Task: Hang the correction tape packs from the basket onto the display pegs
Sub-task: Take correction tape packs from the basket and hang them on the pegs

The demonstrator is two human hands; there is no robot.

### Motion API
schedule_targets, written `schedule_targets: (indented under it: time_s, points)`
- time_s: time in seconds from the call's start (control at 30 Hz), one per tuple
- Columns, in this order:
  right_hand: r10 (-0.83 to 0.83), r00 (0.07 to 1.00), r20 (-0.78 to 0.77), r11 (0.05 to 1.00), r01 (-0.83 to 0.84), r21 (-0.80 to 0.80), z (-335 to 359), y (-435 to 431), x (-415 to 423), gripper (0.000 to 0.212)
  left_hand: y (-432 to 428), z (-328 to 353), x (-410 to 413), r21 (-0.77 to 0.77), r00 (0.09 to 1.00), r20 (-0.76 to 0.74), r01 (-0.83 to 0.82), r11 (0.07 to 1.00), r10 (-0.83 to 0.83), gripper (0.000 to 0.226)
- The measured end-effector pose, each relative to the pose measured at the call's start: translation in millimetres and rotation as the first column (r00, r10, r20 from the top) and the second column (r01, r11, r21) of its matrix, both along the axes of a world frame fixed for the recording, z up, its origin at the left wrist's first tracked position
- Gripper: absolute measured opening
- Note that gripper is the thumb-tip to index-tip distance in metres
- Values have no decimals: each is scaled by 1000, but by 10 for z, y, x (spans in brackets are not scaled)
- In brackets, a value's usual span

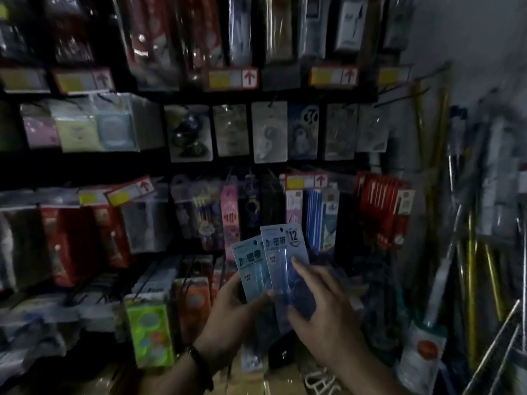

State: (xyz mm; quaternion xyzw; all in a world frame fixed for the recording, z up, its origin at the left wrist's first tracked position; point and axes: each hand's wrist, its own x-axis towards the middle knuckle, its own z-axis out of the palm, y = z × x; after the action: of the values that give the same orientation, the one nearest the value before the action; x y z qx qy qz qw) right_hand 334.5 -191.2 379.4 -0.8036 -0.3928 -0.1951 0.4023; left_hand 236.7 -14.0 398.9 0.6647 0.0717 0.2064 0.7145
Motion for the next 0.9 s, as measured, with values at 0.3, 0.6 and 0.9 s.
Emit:
schedule_targets:
  time_s: [0.3, 0.6, 0.9]
  points:
    - [-156, 979, 134, 987, 149, 61, 915, -344, 664, 80, -57, 1089, 660, 159, 968, 199, -187, 969, 154, 26]
    - [-356, 926, 124, 931, 341, 130, 1700, -696, 1487, 76, -155, 1736, 1176, 261, 964, 251, -159, 952, 92, 24]
    - [-440, 878, 189, 895, 411, 175, 2036, -745, 1987, 75, -265, 1913, 1529, 300, 967, 249, -130, 945, 55, 27]
